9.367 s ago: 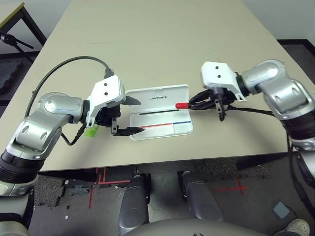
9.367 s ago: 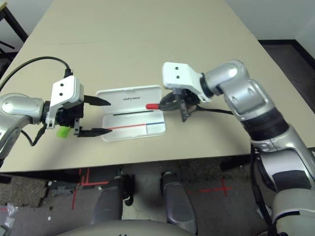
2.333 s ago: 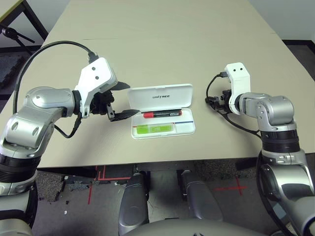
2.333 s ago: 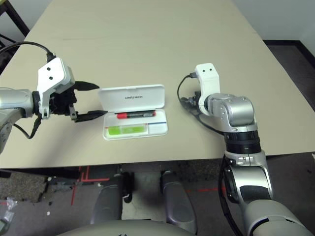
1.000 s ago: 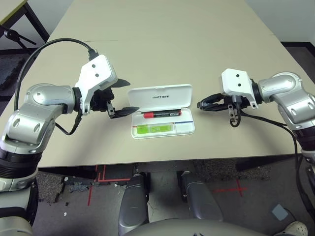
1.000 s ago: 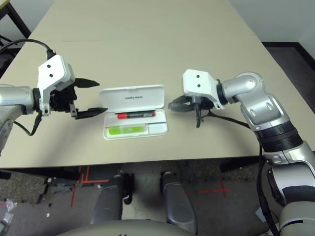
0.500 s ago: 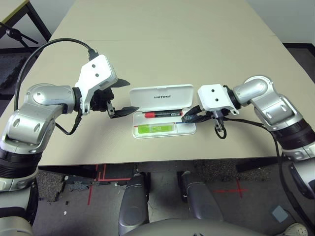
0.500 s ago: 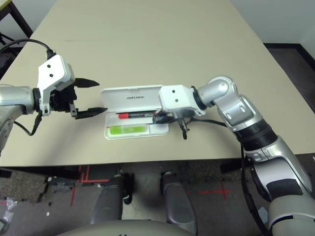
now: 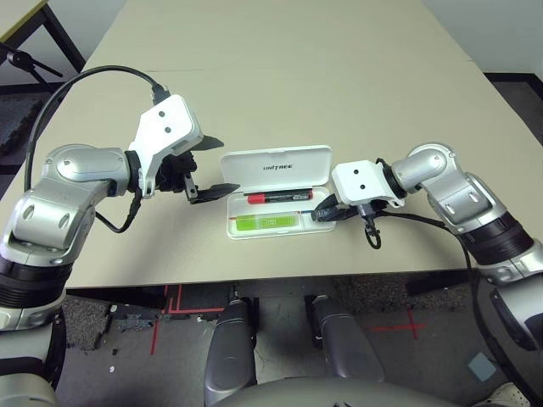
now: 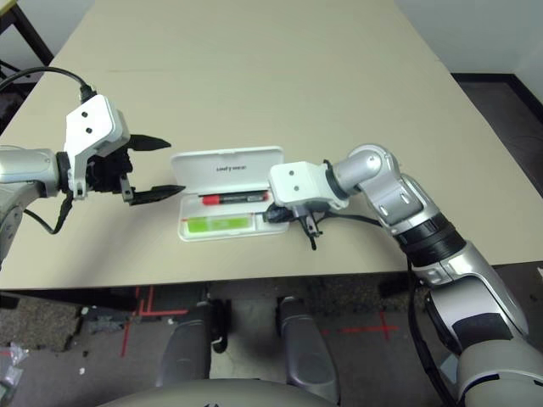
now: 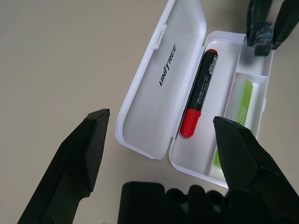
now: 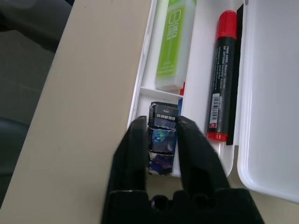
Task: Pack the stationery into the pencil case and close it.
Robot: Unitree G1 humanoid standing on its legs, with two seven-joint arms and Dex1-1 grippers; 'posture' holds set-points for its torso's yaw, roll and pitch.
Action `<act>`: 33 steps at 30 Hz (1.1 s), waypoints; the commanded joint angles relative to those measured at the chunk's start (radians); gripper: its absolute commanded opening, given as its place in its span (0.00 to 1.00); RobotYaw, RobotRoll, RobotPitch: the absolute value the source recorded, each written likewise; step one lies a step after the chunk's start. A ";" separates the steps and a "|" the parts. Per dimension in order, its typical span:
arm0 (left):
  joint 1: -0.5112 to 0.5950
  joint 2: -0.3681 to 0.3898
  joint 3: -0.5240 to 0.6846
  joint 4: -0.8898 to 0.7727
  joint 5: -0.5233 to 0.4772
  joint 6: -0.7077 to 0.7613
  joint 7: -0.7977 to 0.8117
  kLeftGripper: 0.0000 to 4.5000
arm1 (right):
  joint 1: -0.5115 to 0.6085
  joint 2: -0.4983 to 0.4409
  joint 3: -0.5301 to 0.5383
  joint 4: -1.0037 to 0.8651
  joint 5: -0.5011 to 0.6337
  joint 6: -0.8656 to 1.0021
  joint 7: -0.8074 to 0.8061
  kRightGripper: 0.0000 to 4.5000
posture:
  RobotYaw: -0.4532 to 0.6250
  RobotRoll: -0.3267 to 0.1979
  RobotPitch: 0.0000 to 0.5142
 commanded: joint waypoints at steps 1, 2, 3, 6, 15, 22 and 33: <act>0.013 0.017 -0.004 0.007 0.011 0.004 0.001 1.00 | 0.002 0.012 -0.010 0.014 0.008 -0.006 -0.008 0.55 | 0.36 0.62 0.29; 0.016 0.019 -0.002 0.008 0.012 0.004 0.002 1.00 | 0.001 0.010 -0.020 0.012 0.021 0.003 -0.003 0.63 | 0.36 0.62 0.29; 0.018 0.022 0.000 0.009 0.013 0.004 0.002 1.00 | 0.000 0.006 -0.032 0.010 0.035 0.013 0.003 0.71 | 0.36 0.62 0.29; 0.030 0.032 0.012 0.015 0.014 0.003 0.003 1.00 | -0.003 -0.024 -0.074 0.007 0.080 0.058 0.026 0.96 | 0.36 0.62 0.28; 0.071 0.059 0.041 0.088 0.023 -0.028 0.004 1.00 | 0.041 -0.224 -0.235 -0.035 0.200 0.258 0.076 0.99 | 0.36 0.62 0.27; 0.051 0.058 0.003 0.227 0.093 -0.101 0.017 0.61 | 0.075 -0.284 -0.334 -0.054 0.257 0.314 0.037 1.00 | 0.33 0.62 0.27; -0.034 -0.100 -0.079 0.463 0.254 -0.339 0.108 0.01 | 0.096 -0.284 -0.343 -0.092 0.287 0.349 -0.004 1.00 | 0.32 0.62 0.26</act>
